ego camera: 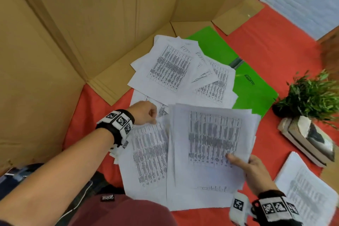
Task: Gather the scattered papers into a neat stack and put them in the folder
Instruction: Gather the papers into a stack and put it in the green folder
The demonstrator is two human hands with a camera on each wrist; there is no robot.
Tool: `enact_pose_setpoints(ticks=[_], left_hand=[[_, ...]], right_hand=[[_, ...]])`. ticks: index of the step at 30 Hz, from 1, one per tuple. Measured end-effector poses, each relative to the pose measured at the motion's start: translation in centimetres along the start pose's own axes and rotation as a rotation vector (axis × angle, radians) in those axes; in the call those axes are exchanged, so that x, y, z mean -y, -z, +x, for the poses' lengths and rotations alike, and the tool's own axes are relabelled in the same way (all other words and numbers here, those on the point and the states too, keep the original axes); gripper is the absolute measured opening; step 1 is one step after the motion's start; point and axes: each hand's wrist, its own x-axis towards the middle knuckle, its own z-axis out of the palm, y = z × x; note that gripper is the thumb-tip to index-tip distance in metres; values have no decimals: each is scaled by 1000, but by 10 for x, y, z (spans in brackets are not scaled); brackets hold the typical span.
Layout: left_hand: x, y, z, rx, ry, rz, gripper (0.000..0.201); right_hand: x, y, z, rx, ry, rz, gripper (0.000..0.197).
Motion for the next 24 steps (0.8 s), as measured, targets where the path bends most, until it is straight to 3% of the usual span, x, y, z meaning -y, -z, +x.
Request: enact_pose_setpoints(ticks=[3,5,9,12,14,17,19,24], left_hand=[[-20,-6,8,1,-170,-214,23],[-42,-5,12,-36,-255,-301,19],[-91,1,20,12,-420,-436,15],[-102,20,38,-145,-451,-404,16],[-88,45,63,-323,-343,-284,26],[-51,89,103,-472,60,32,70],[-32,111,126,-499,231,87,94],[-6,123,148,-453,317,157,120]], right_hand=[[-6,-8,5,100,-78,-4,63],[-6,-18,8,129,-100,-5,58],[0,-38,12,114,-74,-72,47],[1,-42,13,4,-6,-59,46],[-2,-37,16,-99,39,-10,72],[5,-25,26,-213,114,59,97],[28,-23,38,-207,192,84,98],[92,-22,81,-192,363,131,83]])
